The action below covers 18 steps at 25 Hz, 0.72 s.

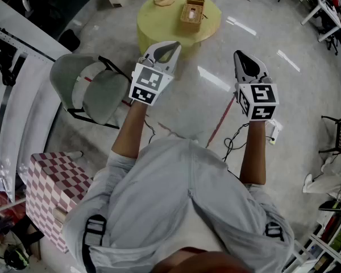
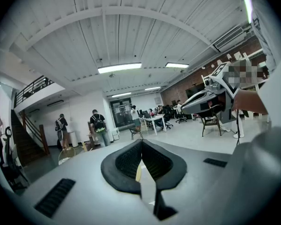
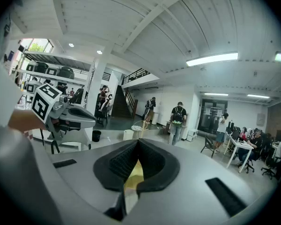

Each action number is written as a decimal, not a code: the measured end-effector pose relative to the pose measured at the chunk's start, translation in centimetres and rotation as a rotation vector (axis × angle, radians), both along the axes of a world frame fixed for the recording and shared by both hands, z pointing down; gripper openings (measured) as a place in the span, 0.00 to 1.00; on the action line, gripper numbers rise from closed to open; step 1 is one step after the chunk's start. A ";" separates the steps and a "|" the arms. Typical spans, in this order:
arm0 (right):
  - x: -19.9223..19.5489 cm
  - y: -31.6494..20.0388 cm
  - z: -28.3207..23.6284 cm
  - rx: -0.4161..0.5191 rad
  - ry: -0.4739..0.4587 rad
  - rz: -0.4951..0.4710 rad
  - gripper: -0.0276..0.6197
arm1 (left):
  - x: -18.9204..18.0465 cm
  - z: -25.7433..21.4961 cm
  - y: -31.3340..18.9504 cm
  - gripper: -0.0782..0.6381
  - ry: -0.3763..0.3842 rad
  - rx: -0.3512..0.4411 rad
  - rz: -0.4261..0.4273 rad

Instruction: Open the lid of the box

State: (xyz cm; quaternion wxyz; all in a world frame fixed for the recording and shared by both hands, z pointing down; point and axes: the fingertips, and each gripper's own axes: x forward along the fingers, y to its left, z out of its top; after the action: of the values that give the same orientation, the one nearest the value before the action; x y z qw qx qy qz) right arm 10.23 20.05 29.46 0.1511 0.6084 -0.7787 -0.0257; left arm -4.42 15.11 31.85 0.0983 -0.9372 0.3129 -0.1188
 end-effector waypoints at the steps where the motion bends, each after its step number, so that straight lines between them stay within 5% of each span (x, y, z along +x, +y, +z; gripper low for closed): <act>1: -0.1 0.1 0.0 0.000 0.000 -0.001 0.08 | -0.1 0.0 0.0 0.15 -0.001 0.000 -0.001; 18: 4.1 -0.8 -0.6 0.032 -0.060 -0.035 0.08 | 2.6 0.4 -0.5 0.15 -0.011 -0.008 -0.064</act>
State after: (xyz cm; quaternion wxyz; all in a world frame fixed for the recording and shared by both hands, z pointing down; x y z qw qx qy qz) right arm 14.33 19.28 28.86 0.1173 0.5976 -0.7929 -0.0225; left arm -1.78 14.61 32.23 0.0926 -0.9263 0.3418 -0.1284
